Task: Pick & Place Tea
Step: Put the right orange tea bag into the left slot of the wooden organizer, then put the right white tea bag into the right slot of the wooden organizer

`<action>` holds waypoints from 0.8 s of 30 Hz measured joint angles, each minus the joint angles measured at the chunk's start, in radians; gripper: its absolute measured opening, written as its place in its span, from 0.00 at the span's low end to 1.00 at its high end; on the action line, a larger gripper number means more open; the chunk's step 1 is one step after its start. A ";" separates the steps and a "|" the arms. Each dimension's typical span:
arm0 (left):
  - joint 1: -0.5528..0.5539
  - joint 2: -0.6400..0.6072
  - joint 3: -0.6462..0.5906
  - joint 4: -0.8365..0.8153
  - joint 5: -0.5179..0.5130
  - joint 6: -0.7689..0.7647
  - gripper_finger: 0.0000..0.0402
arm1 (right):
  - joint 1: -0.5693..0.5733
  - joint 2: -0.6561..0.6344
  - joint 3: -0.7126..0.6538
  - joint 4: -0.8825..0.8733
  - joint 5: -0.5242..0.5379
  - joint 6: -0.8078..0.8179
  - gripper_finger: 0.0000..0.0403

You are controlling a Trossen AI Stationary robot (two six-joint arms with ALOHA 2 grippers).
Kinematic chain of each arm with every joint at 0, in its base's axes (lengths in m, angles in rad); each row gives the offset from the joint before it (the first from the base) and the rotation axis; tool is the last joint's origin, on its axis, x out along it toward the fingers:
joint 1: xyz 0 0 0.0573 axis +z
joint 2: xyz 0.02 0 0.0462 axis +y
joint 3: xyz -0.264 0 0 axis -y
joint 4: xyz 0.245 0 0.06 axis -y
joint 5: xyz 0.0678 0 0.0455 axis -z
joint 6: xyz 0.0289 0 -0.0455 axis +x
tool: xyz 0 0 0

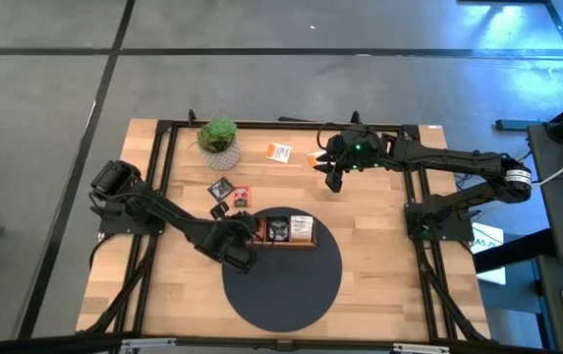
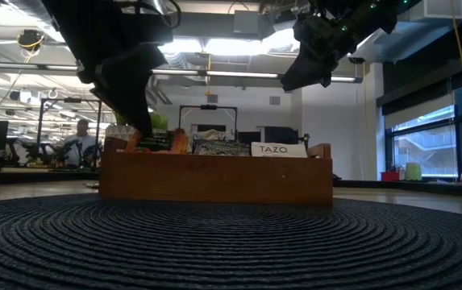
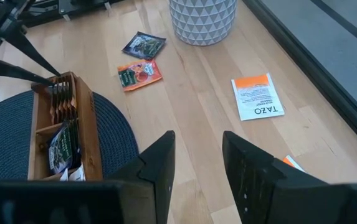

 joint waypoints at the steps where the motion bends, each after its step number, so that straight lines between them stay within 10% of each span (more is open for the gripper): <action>1: 0.001 0.000 0.000 0.000 -0.007 0.000 0.17 | 0.000 0.000 0.000 0.000 0.000 0.000 0.34; 11: 0.008 -0.147 0.000 -0.117 -0.111 -0.133 0.16 | 0.000 0.000 0.000 0.005 0.000 0.014 0.34; 24: 0.362 -0.310 0.000 0.211 0.330 0.348 0.17 | 0.001 0.000 0.000 0.071 0.085 0.123 0.34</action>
